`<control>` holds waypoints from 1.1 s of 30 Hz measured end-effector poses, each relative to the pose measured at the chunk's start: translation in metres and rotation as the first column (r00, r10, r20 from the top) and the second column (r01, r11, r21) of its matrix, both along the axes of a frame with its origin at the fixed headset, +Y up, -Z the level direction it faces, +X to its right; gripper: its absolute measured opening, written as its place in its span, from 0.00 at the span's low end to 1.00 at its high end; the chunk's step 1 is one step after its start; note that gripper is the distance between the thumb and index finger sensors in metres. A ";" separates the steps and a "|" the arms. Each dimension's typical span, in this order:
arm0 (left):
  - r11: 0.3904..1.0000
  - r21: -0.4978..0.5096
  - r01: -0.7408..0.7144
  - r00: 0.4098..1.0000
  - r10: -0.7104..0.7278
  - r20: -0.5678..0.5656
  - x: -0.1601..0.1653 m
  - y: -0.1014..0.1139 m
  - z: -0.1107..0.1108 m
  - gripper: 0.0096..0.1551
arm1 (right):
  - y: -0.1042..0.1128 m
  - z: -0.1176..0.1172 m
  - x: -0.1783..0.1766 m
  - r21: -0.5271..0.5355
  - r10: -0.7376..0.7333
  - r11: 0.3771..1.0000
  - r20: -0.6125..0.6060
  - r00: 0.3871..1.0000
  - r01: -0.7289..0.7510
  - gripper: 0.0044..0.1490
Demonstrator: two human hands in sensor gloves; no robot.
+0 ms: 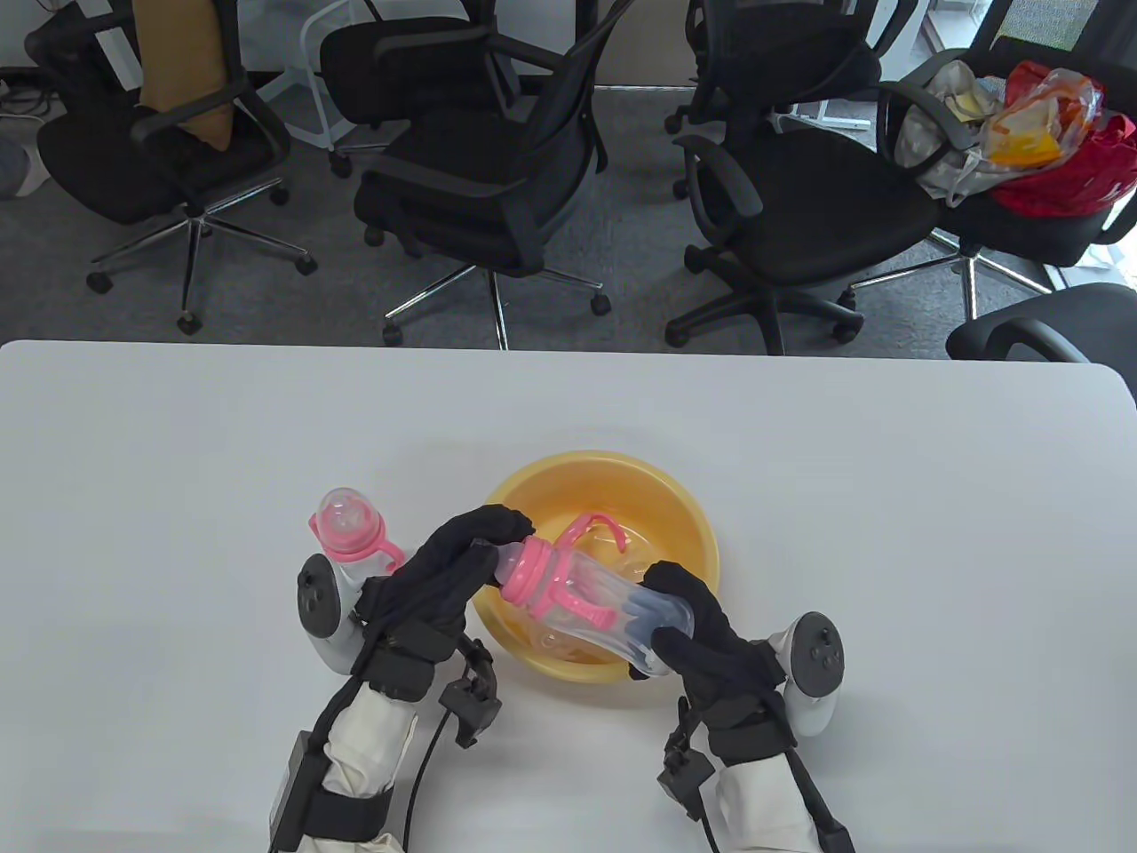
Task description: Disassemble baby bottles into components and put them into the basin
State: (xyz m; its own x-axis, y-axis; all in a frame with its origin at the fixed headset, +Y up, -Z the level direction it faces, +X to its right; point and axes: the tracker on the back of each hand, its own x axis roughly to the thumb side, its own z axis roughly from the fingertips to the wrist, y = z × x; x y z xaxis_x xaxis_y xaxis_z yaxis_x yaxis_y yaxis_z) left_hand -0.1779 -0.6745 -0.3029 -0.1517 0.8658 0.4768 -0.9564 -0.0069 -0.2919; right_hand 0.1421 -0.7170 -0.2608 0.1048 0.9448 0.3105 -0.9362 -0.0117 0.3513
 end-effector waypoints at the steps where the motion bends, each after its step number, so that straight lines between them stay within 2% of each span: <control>1: 0.997 0.002 0.076 0.995 -0.075 -0.066 -0.002 0.001 0.002 0.22 | -0.001 -0.001 0.001 0.006 0.010 1.000 0.012 1.000 -0.010 0.54; 4: 0.991 -0.008 0.136 0.974 -0.135 -0.182 -0.004 0.001 0.004 0.23 | -0.002 -0.001 0.002 -0.013 -0.025 1.000 -0.009 1.000 0.025 0.54; 7: 0.995 -0.040 0.091 0.979 -0.097 -0.179 -0.003 0.000 0.005 0.22 | -0.002 -0.001 0.003 -0.019 -0.053 0.998 -0.012 0.999 0.053 0.54; 12: 0.996 -0.079 -0.045 0.955 0.019 -0.297 -0.011 -0.001 0.008 0.22 | -0.003 -0.002 0.010 -0.022 -0.047 0.999 0.011 0.999 0.048 0.53; 18: 0.995 -0.061 -0.079 0.953 0.057 -0.298 -0.018 0.009 0.012 0.21 | -0.005 -0.003 0.024 -0.035 -0.041 0.998 0.074 0.996 0.043 0.53; 24: 0.993 -0.038 -0.114 0.956 0.099 -0.277 -0.015 0.019 0.019 0.22 | -0.007 -0.003 0.031 -0.057 0.049 0.998 0.167 0.985 -0.040 0.53; 33: 0.995 -0.025 -0.101 0.952 0.089 -0.293 -0.012 0.036 0.026 0.21 | -0.010 -0.002 0.039 -0.085 0.049 0.996 0.211 0.976 -0.032 0.53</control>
State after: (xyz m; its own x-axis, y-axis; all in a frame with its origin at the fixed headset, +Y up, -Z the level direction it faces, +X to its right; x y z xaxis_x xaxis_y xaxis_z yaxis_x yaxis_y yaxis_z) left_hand -0.1901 -0.6387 -0.2766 -0.0935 0.8732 0.4784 -0.9942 -0.1075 0.0019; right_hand 0.1806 -0.7266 -0.2631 0.0058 0.9698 0.2440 -0.9889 -0.0308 0.1457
